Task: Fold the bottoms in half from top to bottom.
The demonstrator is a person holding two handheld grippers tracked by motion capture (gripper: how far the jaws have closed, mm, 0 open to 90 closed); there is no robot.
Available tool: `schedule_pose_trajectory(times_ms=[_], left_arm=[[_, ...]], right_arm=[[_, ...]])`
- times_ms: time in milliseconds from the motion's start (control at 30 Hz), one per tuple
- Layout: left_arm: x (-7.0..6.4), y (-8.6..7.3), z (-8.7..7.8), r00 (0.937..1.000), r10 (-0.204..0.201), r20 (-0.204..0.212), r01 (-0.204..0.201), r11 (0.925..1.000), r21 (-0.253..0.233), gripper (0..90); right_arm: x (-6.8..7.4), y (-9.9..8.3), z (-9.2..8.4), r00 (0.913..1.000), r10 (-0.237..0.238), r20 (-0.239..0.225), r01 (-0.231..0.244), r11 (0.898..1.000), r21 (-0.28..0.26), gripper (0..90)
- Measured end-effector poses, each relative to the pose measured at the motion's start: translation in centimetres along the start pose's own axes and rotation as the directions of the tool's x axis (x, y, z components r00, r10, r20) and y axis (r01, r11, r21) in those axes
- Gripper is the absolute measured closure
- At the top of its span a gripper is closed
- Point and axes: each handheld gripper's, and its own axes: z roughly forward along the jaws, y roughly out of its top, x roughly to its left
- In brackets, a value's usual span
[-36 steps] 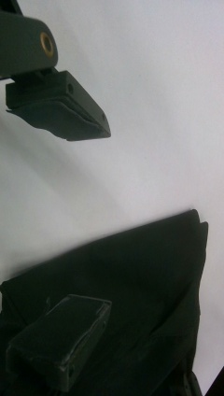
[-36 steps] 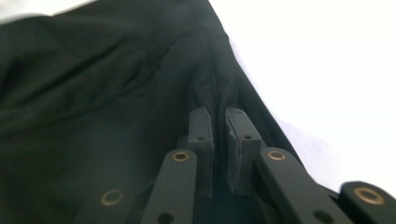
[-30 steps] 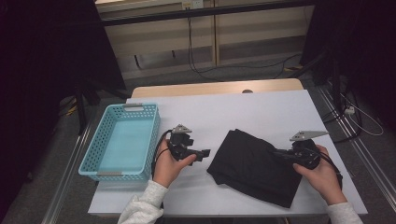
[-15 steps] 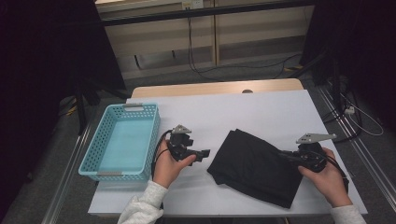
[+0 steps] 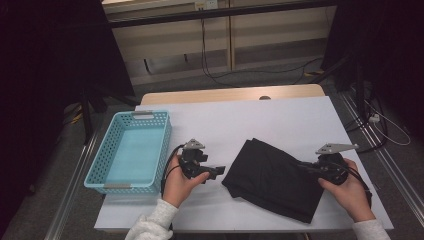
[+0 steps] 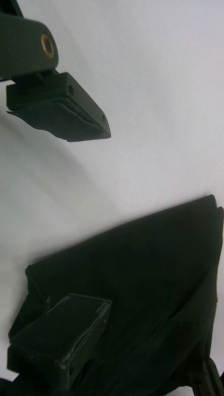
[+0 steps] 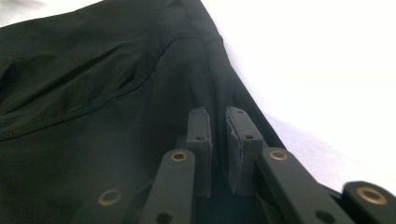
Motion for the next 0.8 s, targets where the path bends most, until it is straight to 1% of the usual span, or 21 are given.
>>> schedule_pose_trajectory(times_ms=[33,100,200,233,300,400,433,467,500,567,633,700,800], left_arm=[[-0.1,-0.2,0.0,1.0,-0.001,0.002,0.001,1.0,0.0,15.2],[-0.2,-0.5,0.1,0.9999,0.01,0.01,-0.01,1.0,0.001,15.4],[-0.5,-1.0,0.2,0.9997,0.026,0.004,-0.026,0.9997,-0.002,15.9],[-0.6,-1.2,0.2,0.9995,0.028,0.013,-0.028,0.9996,0.002,16.0],[-0.9,-1.4,0.2,0.9994,0.029,0.02,-0.029,0.9996,-0.005,16.9],[-1.1,-1.8,0.1,0.9983,0.051,0.028,-0.051,0.9986,-0.013,19.5],[-1.1,-1.9,0.2,0.9981,0.049,0.037,-0.049,0.9987,-0.012,20.9],[-1.2,-2.0,0.2,0.9983,0.05,0.03,-0.05,0.9987,-0.01,22.0],[-1.2,-2.1,0.2,0.9979,0.053,0.038,-0.053,0.9986,-0.008,22.7],[-1.2,-2.3,0.2,0.9975,0.058,0.04,-0.058,0.9983,-0.002,24.3],[-1.4,-2.4,0.2,0.9975,0.057,0.042,-0.057,0.9984,-0.003,24.9],[-1.5,-2.5,0.2,0.9976,0.049,0.049,-0.05,0.9988,0.001,27.8],[-1.6,-2.7,0.4,0.9966,0.066,0.05,-0.066,0.9978,0.008,28.8]], right_arm=[[0.0,0.0,0.0,1.0,-0.001,-0.001,0.001,1.0,0.001,80.8],[0.0,0.0,0.0,1.0,-0.003,-0.001,0.003,1.0,0.002,80.8],[0.1,0.0,0.1,1.0,-0.004,-0.001,0.004,1.0,0.001,80.8],[0.1,0.0,0.1,1.0,-0.003,-0.001,0.003,1.0,0.003,80.8],[0.1,0.0,0.1,1.0,-0.005,-0.001,0.005,1.0,0.004,80.9],[0.1,0.0,0.1,1.0,-0.004,-0.001,0.004,1.0,0.002,80.9],[0.1,0.0,0.1,1.0,-0.003,0.0,0.003,1.0,0.003,80.9],[0.1,-0.1,0.1,1.0,-0.002,0.001,0.002,1.0,0.004,80.9],[0.1,-0.1,0.1,1.0,-0.002,0.002,0.002,1.0,0.003,80.9],[0.1,-0.1,0.1,1.0,-0.001,0.003,0.001,1.0,0.003,80.9],[0.1,-0.1,0.1,1.0,-0.001,0.003,0.001,1.0,0.003,80.9],[0.1,0.0,0.1,1.0,-0.002,0.006,0.002,1.0,0.002,80.9],[0.1,0.0,0.1,1.0,-0.002,0.007,0.002,1.0,0.0,80.9]])
